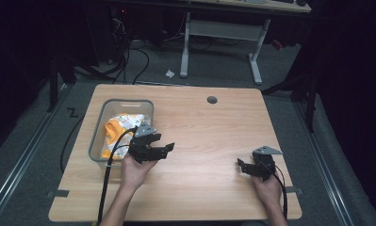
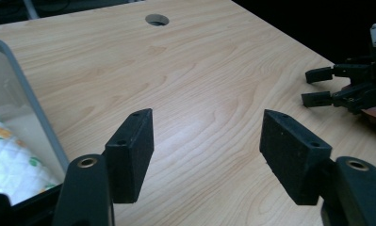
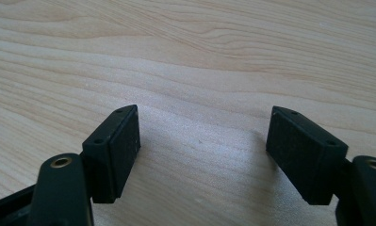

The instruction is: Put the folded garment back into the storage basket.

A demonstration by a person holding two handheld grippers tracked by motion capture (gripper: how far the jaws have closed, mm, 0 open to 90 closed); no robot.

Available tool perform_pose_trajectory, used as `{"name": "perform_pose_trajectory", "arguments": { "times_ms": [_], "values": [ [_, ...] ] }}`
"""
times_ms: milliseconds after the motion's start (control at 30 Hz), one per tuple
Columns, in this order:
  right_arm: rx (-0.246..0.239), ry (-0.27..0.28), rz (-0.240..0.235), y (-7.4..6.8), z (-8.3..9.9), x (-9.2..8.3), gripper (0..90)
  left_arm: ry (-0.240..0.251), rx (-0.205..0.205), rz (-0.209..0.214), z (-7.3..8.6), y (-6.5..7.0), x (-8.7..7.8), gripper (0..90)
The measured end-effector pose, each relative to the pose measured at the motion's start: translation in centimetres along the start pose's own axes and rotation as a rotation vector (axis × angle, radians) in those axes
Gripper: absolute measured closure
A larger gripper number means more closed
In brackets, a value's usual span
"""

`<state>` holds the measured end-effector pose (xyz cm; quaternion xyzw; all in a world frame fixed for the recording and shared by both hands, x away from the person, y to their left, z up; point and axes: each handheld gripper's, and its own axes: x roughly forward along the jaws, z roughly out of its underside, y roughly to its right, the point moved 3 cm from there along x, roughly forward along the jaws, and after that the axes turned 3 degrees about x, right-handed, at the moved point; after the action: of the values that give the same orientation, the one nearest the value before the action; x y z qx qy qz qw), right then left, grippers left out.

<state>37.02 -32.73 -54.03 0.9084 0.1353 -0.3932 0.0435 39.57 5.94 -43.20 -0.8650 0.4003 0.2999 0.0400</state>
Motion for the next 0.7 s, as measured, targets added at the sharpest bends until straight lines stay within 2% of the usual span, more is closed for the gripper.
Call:
{"name": "perform_pose_trajectory", "arguments": {
  "times_ms": [700],
  "values": [
    [0.0,0.0,0.0,0.0,0.0,0.0,26.8,-0.019,-0.028,0.047,1.6,1.1,2.1,35.9]
  ]
}}
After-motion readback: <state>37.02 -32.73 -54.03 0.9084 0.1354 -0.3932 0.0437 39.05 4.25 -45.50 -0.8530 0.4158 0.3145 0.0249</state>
